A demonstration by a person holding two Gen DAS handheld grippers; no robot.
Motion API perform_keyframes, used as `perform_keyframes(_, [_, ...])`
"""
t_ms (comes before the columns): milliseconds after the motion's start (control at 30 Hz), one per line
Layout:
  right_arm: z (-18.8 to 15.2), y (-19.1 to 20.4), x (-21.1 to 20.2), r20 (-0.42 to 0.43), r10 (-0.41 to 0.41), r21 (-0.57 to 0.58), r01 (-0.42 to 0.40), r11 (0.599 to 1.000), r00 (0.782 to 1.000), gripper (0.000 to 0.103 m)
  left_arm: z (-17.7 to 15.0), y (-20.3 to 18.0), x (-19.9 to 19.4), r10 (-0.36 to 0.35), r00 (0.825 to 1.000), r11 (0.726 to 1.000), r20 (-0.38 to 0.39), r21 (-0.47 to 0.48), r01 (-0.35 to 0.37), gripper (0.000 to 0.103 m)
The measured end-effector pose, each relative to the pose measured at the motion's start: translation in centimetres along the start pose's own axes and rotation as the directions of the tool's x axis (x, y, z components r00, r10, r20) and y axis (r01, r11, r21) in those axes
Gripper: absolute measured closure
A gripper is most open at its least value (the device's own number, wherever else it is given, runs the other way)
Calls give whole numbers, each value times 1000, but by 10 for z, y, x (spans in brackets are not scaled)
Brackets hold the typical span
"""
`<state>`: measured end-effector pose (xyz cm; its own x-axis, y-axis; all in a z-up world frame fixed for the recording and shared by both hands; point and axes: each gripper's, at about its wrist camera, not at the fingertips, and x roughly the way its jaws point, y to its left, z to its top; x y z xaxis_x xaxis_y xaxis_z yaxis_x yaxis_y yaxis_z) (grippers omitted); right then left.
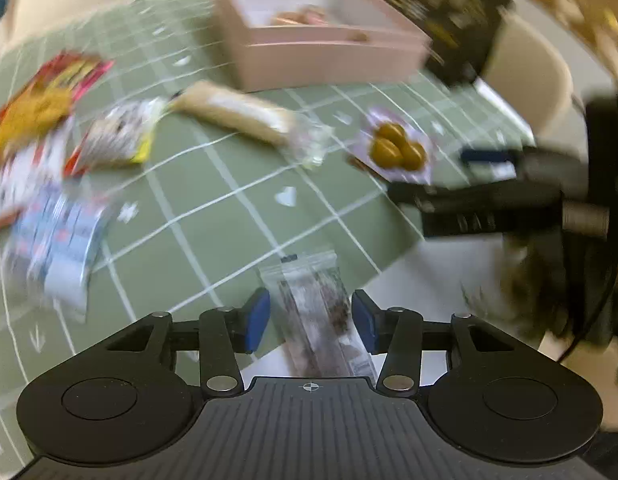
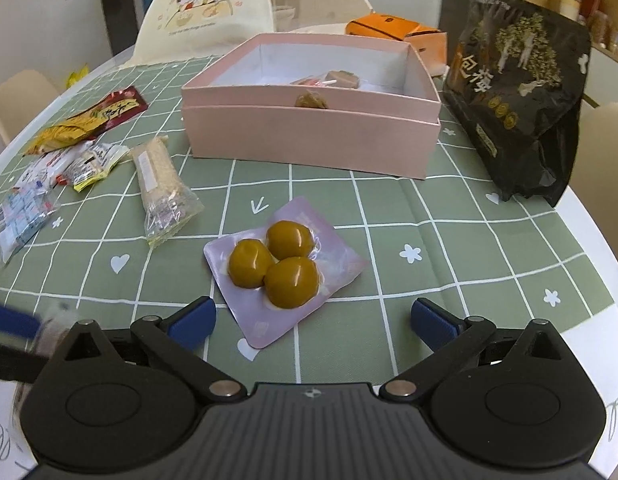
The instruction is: Organize snacks
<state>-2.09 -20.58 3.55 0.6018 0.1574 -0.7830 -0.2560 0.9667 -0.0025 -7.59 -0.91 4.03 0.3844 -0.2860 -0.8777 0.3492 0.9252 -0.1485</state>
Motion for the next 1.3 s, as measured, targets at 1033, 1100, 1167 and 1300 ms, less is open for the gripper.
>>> perform_keyframes(1033, [8,0,-7,6,-12,-45,12,999,1000,32,22,24,12,106,991,994,84,-42,-102,58])
perform_keyframes(1100, [7,-5,-5,9,-3,-7,3,1000,1000,30,22,24,12,106,991,994,87,-46,-102,58])
perform_keyframes(1167, [8,-3,-4,16,-14,-4,14,1000,1000,30,22,23,12,108,990,993,90,-47,-104,58])
perform_keyframes(1300, [15,9,-9,4,-9,-41,9,999,1000,52,19,22,9,101,991,994,83,-43,-98,56])
